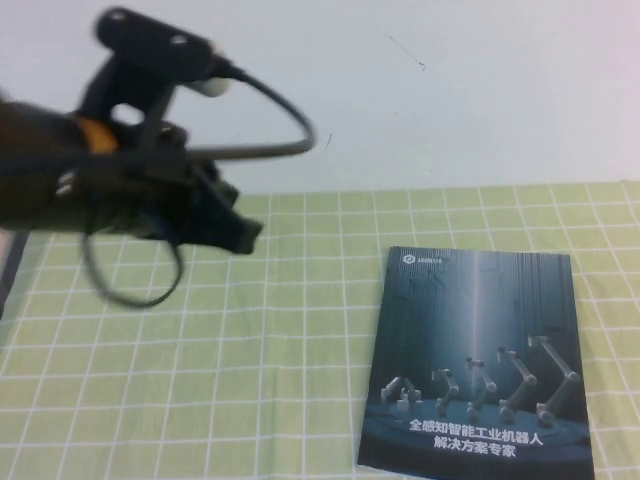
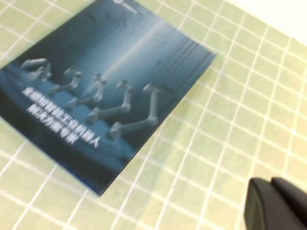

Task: Close book
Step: 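Close the open booklet and leave it lying on the table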

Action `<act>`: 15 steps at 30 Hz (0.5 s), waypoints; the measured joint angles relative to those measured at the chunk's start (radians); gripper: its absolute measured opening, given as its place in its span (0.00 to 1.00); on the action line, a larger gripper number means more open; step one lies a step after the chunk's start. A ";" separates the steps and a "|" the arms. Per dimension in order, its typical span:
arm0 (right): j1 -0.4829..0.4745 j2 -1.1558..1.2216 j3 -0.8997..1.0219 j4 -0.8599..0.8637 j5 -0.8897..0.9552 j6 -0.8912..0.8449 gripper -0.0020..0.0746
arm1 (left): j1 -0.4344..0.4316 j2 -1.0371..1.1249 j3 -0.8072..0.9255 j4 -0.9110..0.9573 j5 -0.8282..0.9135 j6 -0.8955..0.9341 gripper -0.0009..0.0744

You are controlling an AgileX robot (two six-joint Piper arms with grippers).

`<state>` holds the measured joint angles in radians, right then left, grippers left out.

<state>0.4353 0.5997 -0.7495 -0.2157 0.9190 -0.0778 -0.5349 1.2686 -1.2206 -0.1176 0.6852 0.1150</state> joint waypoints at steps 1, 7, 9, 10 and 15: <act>0.000 -0.031 0.032 0.006 -0.009 0.000 0.02 | 0.000 -0.051 0.034 0.012 -0.007 -0.016 0.01; 0.000 -0.210 0.236 0.037 -0.093 0.000 0.02 | -0.001 -0.320 0.256 0.060 -0.023 -0.074 0.01; 0.000 -0.259 0.286 0.045 -0.110 0.000 0.02 | -0.001 -0.395 0.328 0.071 -0.023 -0.087 0.01; 0.000 -0.281 0.307 0.052 -0.118 0.000 0.02 | -0.001 -0.436 0.364 0.075 -0.021 -0.091 0.01; 0.000 -0.340 0.352 0.083 -0.153 0.000 0.02 | -0.001 -0.583 0.488 0.129 -0.019 -0.103 0.01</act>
<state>0.4353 0.2596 -0.3971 -0.1326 0.7662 -0.0778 -0.5363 0.6859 -0.7324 0.0112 0.6664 0.0124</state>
